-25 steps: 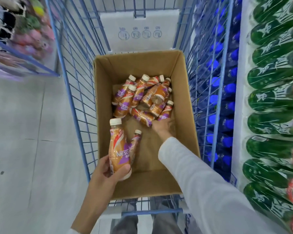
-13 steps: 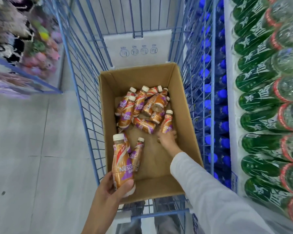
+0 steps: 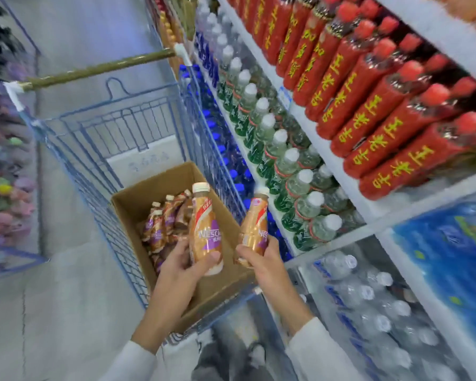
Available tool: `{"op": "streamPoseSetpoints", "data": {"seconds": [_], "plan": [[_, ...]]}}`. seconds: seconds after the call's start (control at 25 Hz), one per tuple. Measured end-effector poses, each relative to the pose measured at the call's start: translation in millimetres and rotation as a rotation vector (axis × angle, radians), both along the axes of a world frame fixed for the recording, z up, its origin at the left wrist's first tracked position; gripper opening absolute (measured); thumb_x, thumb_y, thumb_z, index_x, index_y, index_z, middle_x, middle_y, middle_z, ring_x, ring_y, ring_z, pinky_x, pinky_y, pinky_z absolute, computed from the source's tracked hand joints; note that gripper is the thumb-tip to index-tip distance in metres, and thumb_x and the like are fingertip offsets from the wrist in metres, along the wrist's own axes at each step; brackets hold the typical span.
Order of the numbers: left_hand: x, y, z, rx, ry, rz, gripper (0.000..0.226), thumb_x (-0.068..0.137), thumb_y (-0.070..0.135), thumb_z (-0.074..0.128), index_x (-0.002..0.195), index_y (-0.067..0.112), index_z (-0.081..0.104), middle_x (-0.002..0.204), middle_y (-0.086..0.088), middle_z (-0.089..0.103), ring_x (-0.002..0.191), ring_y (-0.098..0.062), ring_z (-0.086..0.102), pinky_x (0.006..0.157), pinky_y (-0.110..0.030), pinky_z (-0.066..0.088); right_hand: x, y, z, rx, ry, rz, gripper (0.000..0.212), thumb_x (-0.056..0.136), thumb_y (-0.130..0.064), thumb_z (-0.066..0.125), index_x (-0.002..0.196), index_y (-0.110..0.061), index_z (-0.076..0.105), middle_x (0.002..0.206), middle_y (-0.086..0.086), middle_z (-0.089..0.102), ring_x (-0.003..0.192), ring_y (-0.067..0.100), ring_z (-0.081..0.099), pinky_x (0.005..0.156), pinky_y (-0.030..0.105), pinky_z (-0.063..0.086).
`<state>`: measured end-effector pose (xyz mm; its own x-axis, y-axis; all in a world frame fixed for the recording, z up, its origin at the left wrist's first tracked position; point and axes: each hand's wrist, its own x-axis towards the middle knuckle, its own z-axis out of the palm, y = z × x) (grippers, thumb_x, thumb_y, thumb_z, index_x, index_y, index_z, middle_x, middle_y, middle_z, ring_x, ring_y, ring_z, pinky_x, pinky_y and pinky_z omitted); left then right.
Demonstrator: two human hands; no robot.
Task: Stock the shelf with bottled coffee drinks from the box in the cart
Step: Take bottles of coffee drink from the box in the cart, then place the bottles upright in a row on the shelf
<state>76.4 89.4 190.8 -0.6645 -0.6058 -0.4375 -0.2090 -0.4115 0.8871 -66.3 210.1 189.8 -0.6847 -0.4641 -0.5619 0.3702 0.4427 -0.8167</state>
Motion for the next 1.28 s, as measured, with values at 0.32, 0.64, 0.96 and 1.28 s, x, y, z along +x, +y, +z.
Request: {"op": "streamPoseSetpoints", "data": {"seconds": [0.32, 0.64, 0.96, 1.28], "plan": [[-80.4, 124.4, 68.6, -0.158, 0.233, -0.403, 0.058, 0.064, 0.057, 0.091, 0.113, 0.03, 0.073, 0.108, -0.004, 0.078, 0.096, -0.018, 0.075, 0.074, -0.023, 0.057, -7.7, 184.9, 97.8, -0.166, 0.254, -0.358, 0.049, 0.089, -0.011, 0.074, 0.124, -0.029, 0.046, 0.089, -0.021, 0.073, 0.076, -0.012, 0.067, 0.061, 0.005, 0.048], [-111.3, 335.3, 135.1, -0.164, 0.405, -0.732, 0.04, 0.064, 0.04, 0.091, 0.1, 0.028, 0.078, 0.095, -0.002, 0.08, 0.082, -0.01, 0.075, 0.069, -0.017, 0.056, 33.5, 415.6, 149.3, -0.232, 0.402, -0.679, 0.041, 0.081, -0.017, 0.079, 0.11, -0.026, 0.053, 0.084, -0.017, 0.07, 0.07, -0.009, 0.065, 0.06, 0.009, 0.047], [-130.4, 526.1, 206.7, -0.149, 0.577, -0.959, 0.043, 0.06, 0.025, 0.088, 0.1, 0.017, 0.073, 0.084, -0.002, 0.079, 0.072, -0.009, 0.074, 0.061, -0.017, 0.056, 62.8, 593.3, 215.3, -0.242, 0.628, -0.881, 0.063, 0.06, -0.036, 0.079, 0.117, -0.034, 0.051, 0.088, -0.024, 0.073, 0.079, -0.006, 0.069, 0.064, 0.011, 0.051], [-224.6, 628.9, 277.4, -0.313, 0.728, -1.157, 0.049, 0.079, 0.025, 0.086, 0.122, 0.023, 0.064, 0.113, 0.006, 0.072, 0.097, -0.005, 0.072, 0.081, -0.025, 0.059, 0.6, 671.4, 289.2, -0.125, 0.851, -1.044, 0.067, 0.082, -0.012, 0.079, 0.13, -0.027, 0.035, 0.107, -0.009, 0.062, 0.073, -0.014, 0.064, 0.054, 0.007, 0.049]]}}
